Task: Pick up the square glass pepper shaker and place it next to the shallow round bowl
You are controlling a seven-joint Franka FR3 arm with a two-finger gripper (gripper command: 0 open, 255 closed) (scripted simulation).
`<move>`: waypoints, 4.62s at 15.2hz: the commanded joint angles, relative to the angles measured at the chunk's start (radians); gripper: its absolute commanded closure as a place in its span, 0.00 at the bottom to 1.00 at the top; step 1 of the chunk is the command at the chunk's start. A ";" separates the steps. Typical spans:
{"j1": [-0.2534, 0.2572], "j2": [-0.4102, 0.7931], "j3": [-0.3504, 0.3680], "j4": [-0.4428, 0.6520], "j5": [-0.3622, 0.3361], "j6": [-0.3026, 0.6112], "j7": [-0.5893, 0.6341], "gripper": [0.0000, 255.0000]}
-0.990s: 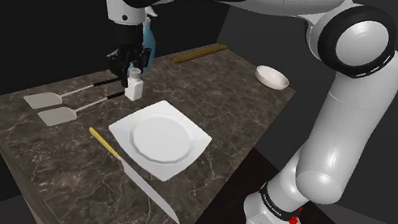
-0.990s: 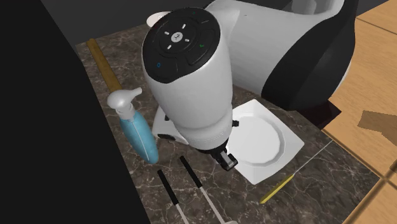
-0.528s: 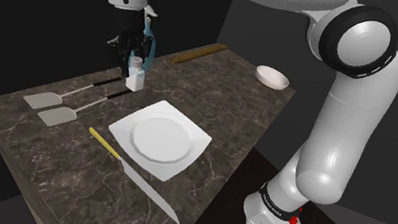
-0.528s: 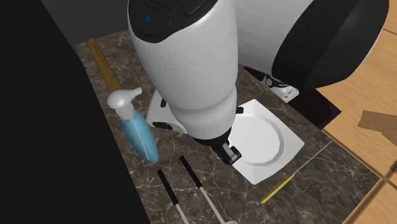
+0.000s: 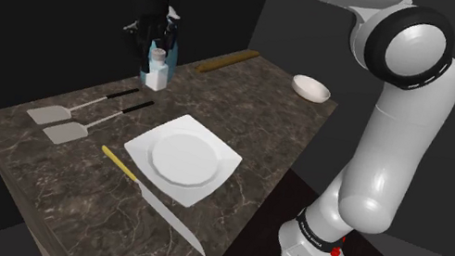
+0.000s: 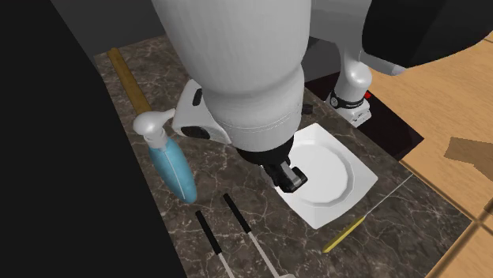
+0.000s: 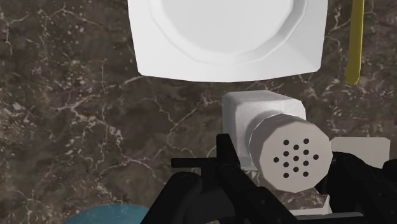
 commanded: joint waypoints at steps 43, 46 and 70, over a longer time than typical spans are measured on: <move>-0.448 -0.488 -0.472 -0.519 -0.118 0.082 -0.903 1.00; -0.479 -0.464 -0.516 -0.494 -0.135 0.092 -0.976 1.00; -0.534 -0.383 -0.593 -0.677 -0.155 0.371 -1.056 1.00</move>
